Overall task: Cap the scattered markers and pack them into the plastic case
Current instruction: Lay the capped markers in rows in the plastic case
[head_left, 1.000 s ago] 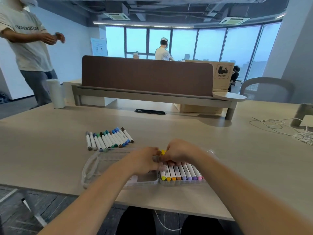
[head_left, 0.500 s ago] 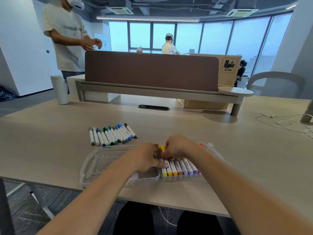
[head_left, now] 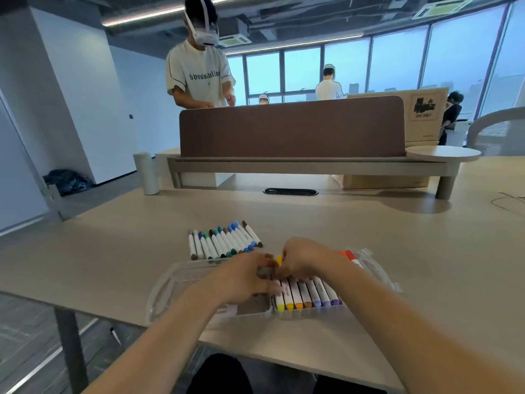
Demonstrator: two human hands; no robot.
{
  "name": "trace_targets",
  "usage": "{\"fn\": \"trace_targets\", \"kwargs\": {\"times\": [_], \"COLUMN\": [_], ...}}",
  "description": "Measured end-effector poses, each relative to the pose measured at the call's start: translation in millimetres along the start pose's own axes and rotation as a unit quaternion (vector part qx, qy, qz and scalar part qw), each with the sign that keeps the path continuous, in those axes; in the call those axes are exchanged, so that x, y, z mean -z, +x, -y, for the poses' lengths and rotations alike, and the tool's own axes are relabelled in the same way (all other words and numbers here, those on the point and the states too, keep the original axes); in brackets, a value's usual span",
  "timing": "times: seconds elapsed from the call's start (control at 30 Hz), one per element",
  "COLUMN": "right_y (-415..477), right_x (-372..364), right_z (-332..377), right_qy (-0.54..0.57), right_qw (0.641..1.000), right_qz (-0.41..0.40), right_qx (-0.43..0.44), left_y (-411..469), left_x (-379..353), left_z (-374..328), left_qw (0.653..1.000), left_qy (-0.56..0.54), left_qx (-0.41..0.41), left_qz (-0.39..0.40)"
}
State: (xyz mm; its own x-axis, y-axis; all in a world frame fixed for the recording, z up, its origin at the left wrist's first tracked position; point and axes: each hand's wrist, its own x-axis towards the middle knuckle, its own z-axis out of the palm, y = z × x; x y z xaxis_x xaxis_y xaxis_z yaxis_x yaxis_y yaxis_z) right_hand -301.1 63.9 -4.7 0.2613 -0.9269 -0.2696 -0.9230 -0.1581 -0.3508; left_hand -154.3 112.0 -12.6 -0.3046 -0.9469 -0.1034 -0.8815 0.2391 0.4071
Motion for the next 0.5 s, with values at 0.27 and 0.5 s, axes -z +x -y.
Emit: {"fn": "trace_targets", "kwargs": {"times": [0.27, 0.5], "right_y": [21, 74], "right_x": [7, 4], "right_z": [24, 58], "right_qy": [0.023, 0.025], "right_qw": [0.998, 0.994], "right_qz": [-0.063, -0.103], "right_qx": [0.012, 0.013], "left_y": [3, 20], "left_x": [30, 62], "left_z": [28, 77], "left_qw": [0.982, 0.97], "left_qy": [-0.055, -0.079], "left_qx": [0.029, 0.086], "left_qz": [-0.178, -0.212]}}
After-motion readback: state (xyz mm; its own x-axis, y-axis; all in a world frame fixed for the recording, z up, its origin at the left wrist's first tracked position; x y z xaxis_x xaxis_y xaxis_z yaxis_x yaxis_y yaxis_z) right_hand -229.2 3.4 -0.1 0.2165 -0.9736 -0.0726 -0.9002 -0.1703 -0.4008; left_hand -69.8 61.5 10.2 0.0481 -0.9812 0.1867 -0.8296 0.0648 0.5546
